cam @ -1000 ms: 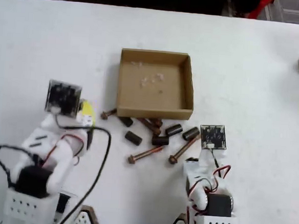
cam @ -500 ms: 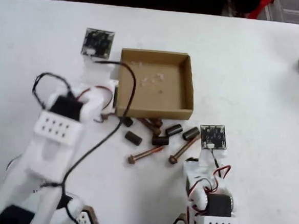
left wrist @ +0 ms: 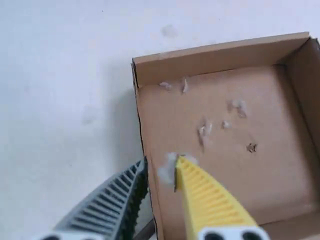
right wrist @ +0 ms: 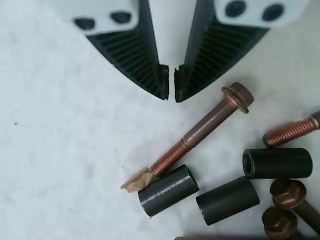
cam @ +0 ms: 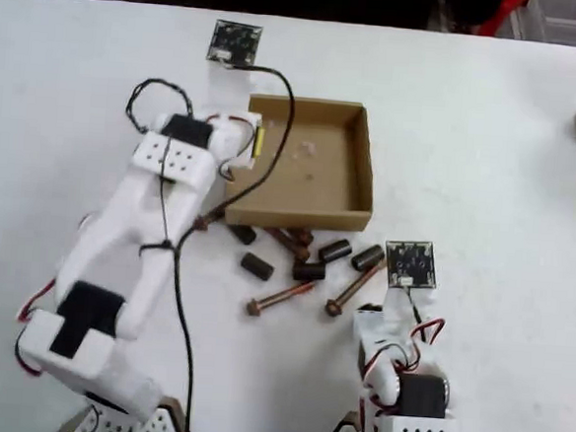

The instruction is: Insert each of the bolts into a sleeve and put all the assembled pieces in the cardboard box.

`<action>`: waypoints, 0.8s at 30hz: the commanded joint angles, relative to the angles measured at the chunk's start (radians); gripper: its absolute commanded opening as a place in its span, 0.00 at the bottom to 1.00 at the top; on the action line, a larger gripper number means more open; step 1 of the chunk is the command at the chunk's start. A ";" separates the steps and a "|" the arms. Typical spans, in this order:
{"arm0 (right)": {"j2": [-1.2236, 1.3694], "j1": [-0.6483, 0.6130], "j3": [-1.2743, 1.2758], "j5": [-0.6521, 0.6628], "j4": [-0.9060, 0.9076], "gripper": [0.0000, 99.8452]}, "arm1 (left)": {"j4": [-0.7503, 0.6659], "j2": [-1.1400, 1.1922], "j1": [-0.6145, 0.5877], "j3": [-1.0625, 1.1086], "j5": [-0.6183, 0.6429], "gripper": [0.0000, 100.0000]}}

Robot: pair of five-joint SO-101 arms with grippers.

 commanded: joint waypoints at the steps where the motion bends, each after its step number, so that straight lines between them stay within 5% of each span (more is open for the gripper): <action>1: -0.010 0.004 0.003 0.009 -0.012 0.02 | 0.087 0.071 0.005 -0.161 0.011 0.17; 17: -0.010 0.005 0.003 0.009 -0.012 0.02 | 0.190 0.302 -0.082 -0.333 0.011 0.17; 24: -0.010 0.005 0.003 0.009 -0.012 0.02 | 0.413 0.300 -0.073 -0.502 0.011 0.17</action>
